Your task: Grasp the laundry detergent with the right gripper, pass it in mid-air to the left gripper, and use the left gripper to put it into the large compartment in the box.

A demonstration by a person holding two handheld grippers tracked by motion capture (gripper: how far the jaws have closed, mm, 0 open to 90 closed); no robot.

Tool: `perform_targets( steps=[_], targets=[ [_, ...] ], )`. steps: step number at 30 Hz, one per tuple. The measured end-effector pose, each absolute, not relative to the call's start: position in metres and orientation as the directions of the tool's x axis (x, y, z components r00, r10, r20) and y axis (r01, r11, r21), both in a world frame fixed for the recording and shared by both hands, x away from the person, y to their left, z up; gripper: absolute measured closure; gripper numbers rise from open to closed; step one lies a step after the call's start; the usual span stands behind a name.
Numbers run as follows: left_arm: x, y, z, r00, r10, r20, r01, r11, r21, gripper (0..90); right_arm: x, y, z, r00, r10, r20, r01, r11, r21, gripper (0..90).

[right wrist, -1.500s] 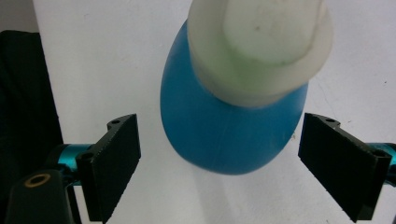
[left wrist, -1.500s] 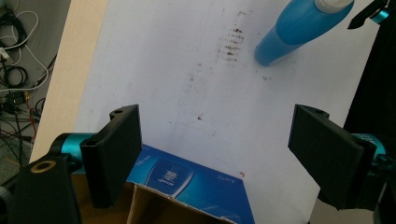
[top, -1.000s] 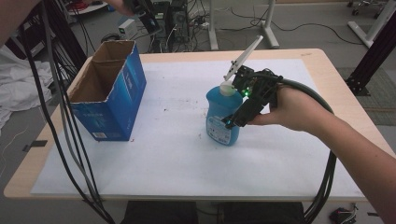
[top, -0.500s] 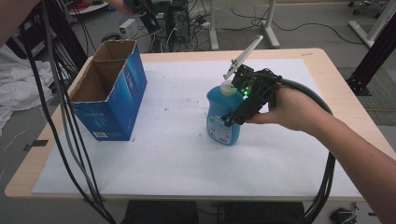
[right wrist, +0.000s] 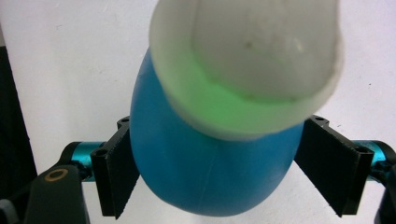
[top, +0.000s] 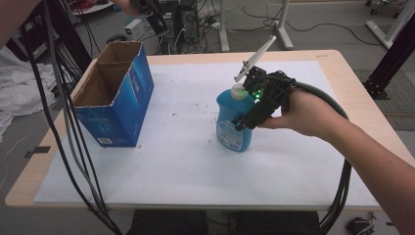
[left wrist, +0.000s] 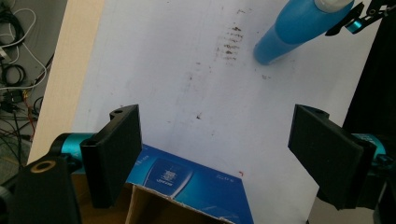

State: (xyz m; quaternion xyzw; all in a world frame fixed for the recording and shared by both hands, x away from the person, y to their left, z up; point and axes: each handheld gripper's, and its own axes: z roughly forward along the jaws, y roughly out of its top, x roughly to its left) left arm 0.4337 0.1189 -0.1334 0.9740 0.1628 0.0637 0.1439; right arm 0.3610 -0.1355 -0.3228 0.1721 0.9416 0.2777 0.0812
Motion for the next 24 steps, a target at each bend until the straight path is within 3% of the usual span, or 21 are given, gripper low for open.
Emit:
perform_targets(
  steps=[10,11,12,24],
  targets=[
    [0.4342,0.119,-0.1338,0.94,0.331,0.076,0.297,-0.909,0.292,17.6,0.3611,-0.1349,-0.3235,-0.923,0.38,-0.06,0.285,0.78,0.558,19.2],
    [0.4342,0.1191,-0.1339,0.941,0.331,0.077,0.296,-0.91,0.292,17.6,0.3613,-0.1351,-0.3233,-0.925,0.377,-0.056,0.283,0.779,0.56,27.1],
    [0.434,0.119,-0.1342,0.939,0.334,0.075,0.299,-0.908,0.294,17.7,0.3612,-0.1356,-0.323,-0.929,0.367,-0.05,0.277,0.778,0.563,27.7],
    [0.4341,0.1182,-0.1344,0.94,0.334,0.072,0.3,-0.908,0.291,17.7,0.361,-0.1351,-0.3244,-0.922,0.384,-0.055,0.287,0.77,0.57,28.5]
  ],
)
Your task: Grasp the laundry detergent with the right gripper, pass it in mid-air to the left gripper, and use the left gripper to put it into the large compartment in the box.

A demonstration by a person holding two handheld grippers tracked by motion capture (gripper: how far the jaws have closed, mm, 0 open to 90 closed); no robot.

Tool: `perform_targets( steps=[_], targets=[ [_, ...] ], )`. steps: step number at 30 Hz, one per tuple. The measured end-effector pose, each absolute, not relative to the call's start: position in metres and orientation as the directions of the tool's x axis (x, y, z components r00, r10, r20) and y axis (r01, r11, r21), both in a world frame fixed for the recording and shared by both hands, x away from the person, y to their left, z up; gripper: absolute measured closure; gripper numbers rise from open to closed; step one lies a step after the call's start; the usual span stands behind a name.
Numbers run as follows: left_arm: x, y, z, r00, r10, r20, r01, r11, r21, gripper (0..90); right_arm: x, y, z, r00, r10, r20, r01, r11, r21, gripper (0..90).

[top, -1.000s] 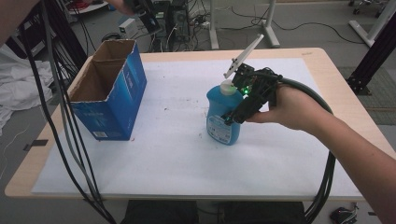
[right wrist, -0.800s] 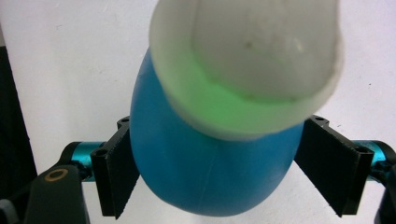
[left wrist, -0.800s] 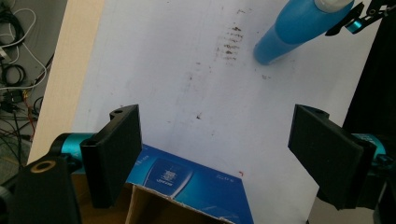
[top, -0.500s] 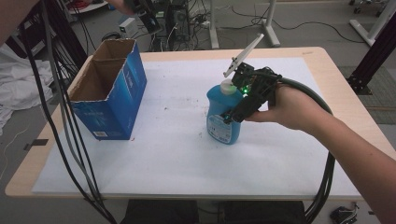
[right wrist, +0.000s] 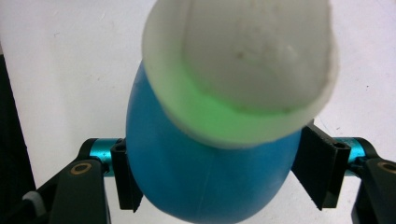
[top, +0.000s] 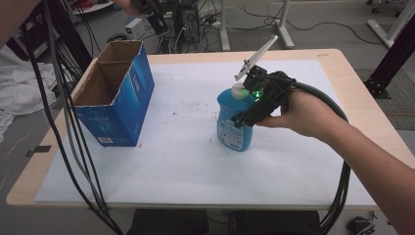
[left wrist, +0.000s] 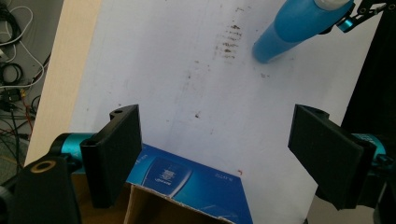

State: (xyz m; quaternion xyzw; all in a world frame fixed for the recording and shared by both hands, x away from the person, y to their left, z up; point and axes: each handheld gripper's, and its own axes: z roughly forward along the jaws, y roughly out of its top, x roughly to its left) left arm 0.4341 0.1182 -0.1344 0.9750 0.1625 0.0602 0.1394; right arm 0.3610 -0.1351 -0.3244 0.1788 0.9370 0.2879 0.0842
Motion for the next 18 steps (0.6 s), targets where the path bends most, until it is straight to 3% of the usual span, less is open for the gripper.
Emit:
perform_targets(
  steps=[12,18],
  targets=[
    [0.4344,0.1186,-0.1344,0.94,0.334,0.071,0.301,-0.909,0.29,17.7,0.3594,-0.1331,-0.3266,-0.927,0.372,-0.041,0.277,0.754,0.596,40.0],
    [0.4345,0.1174,-0.1349,0.94,0.334,0.071,0.302,-0.909,0.289,17.6,0.3588,-0.1348,-0.328,-0.927,0.373,-0.031,0.28,0.747,0.603,41.2]
  ],
)
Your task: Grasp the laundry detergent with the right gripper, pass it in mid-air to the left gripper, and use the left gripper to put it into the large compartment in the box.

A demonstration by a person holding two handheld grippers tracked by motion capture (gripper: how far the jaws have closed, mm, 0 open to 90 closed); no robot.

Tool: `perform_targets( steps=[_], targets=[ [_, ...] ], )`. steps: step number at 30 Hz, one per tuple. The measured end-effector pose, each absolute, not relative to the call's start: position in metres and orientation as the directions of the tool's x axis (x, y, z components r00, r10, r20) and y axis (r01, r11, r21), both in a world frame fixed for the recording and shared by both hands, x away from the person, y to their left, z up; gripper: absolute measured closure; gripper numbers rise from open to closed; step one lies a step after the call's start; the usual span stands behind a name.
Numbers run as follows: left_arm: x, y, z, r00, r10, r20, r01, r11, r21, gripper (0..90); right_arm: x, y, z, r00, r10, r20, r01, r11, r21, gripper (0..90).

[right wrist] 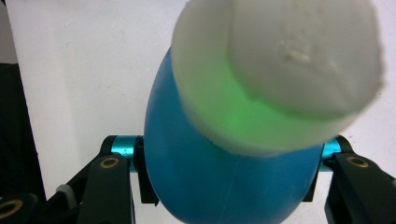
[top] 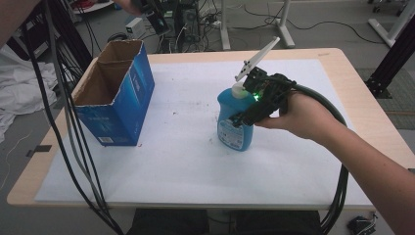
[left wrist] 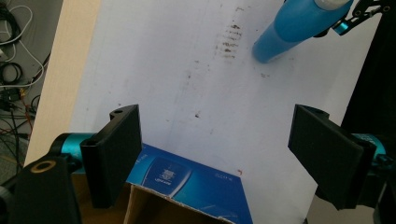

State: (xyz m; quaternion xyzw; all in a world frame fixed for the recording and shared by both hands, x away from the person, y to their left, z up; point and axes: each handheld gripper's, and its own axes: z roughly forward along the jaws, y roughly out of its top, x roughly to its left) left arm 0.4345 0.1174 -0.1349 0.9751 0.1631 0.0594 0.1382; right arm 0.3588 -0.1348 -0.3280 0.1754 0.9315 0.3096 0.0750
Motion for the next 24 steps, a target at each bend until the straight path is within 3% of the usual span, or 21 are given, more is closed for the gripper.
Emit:
perform_targets(
  steps=[24],
  targets=[
    [0.432,0.116,-0.134,0.945,0.321,0.063,0.291,-0.912,0.289,17.7,0.369,-0.148,-0.322,-0.949,0.316,-0.005,0.239,0.728,0.643,45.6]
  ],
)
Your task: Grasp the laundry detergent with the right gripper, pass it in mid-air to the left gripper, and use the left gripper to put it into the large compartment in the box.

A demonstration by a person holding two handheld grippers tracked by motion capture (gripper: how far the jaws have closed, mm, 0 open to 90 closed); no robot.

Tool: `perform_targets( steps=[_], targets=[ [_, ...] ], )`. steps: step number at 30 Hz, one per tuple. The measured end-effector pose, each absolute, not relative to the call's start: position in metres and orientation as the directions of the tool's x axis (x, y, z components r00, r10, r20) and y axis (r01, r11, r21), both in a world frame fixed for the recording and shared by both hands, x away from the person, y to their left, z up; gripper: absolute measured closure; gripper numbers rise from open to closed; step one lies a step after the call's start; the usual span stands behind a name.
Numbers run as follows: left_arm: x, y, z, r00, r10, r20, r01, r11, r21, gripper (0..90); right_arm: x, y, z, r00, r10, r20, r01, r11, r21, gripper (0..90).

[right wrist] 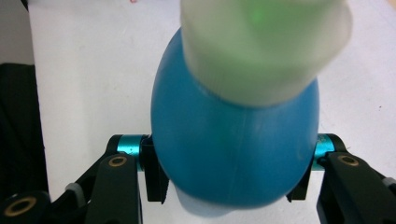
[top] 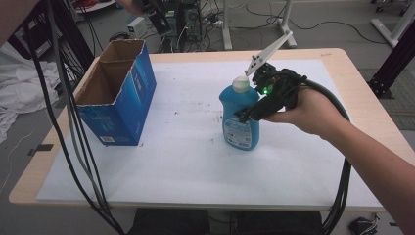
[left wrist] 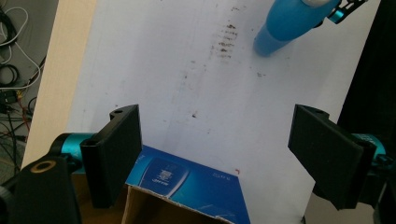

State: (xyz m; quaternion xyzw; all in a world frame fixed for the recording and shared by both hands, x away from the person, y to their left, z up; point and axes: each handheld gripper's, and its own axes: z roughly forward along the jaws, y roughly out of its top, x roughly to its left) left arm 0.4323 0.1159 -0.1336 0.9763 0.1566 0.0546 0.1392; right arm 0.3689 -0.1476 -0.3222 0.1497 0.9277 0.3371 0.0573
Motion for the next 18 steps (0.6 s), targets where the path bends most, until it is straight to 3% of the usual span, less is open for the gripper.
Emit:
perform_targets(
  steps=[18],
  targets=[
    [0.421,0.101,-0.122,0.97,0.242,0.032,0.222,-0.93,0.294,17.7,0.39,-0.14,-0.253,-0.984,0.18,-0.002,0.125,0.688,0.715,45.8]
  ],
)
